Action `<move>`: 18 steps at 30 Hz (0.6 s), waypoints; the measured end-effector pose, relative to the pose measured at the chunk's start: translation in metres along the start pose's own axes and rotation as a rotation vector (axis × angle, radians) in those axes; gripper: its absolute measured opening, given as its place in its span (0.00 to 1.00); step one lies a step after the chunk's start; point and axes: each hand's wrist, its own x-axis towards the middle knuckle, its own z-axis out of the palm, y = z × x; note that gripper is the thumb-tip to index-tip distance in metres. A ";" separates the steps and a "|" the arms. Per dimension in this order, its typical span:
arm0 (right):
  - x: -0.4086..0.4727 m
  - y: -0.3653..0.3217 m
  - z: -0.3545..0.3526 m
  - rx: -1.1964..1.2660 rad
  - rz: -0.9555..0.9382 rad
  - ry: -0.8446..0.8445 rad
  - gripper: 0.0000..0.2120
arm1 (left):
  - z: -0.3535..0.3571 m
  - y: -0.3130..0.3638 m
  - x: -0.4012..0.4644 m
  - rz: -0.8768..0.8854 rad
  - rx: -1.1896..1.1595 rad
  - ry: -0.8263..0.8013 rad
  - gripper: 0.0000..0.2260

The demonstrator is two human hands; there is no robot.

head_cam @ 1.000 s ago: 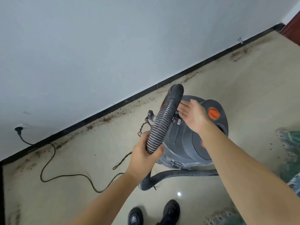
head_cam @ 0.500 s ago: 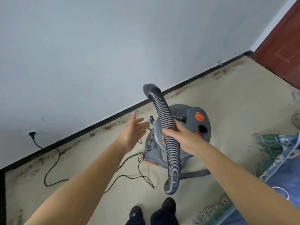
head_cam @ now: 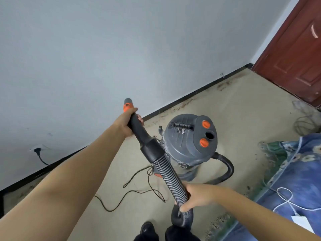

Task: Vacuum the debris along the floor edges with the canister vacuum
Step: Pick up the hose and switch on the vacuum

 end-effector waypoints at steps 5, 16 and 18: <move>0.014 0.032 -0.021 -0.377 0.192 -0.085 0.33 | 0.030 -0.054 -0.022 -0.041 0.061 -0.103 0.09; 0.011 0.178 -0.158 -0.039 0.272 0.725 0.13 | 0.041 -0.176 -0.003 -0.013 0.303 0.074 0.07; 0.021 0.189 -0.176 -0.040 0.235 0.762 0.15 | 0.053 -0.191 0.006 -0.007 0.290 0.136 0.07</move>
